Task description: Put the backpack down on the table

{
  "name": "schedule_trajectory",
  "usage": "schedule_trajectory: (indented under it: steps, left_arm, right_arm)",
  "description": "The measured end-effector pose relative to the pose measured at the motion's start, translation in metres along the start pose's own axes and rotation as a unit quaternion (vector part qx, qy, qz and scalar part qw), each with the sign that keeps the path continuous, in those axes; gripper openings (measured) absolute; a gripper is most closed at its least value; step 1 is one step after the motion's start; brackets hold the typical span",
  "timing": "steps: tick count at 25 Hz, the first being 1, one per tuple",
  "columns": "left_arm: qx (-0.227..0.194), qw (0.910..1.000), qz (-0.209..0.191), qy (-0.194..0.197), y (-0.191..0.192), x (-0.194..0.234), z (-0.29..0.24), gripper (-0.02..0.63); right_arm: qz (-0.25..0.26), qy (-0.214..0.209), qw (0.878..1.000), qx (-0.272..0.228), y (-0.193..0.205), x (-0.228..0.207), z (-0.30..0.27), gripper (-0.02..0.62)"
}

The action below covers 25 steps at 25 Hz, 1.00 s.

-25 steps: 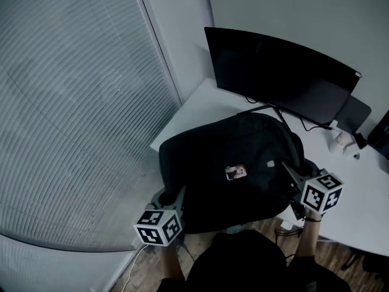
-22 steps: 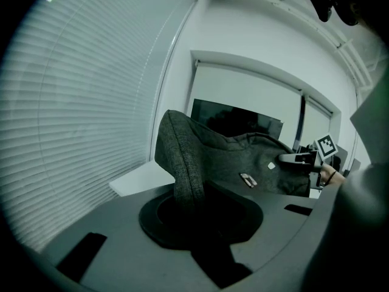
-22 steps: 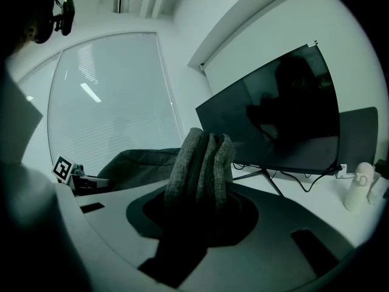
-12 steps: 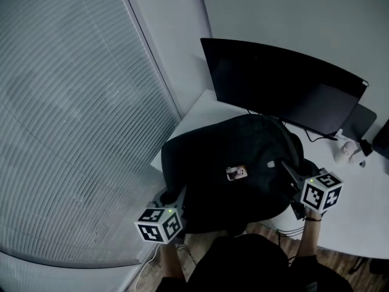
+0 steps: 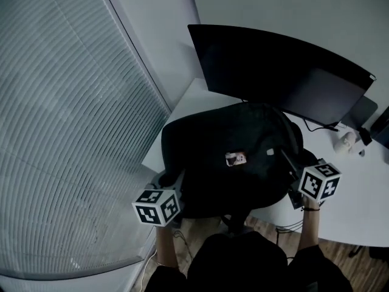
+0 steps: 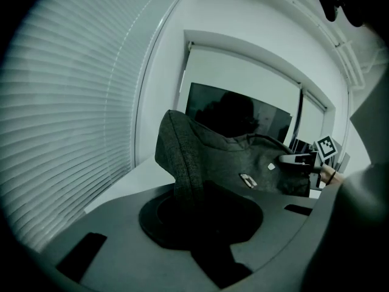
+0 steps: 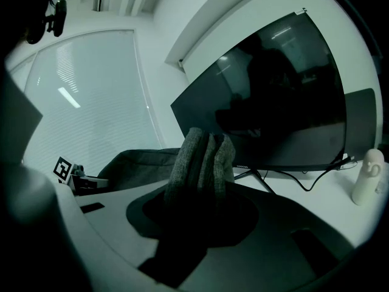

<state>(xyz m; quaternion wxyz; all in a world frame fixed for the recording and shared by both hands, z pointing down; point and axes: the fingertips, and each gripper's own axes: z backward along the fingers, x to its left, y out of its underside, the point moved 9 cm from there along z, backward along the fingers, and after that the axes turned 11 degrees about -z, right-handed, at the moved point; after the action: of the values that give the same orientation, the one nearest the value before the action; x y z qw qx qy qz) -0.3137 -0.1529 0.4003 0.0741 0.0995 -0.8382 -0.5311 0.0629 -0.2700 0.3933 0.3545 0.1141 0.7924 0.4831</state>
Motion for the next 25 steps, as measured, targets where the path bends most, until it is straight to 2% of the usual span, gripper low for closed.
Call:
schedule_trajectory:
  steps: [6,15,25]
  left_arm:
    - [0.032,0.9992,-0.007,0.022,-0.01,0.007,-0.036,0.074]
    - [0.067,0.9965,-0.008,0.049,0.005,0.022,-0.103,0.074]
    - [0.107,0.9916,-0.004,0.072,0.017,0.031,-0.142,0.075]
  right_arm:
    - [-0.031,0.02,0.999,0.008,0.002,-0.022,-0.013,0.109]
    - [-0.068,0.067,0.995,0.021,0.023,-0.054,-0.036,0.109]
    - [-0.101,0.087,0.99,0.046,0.04,-0.077,-0.054,0.109]
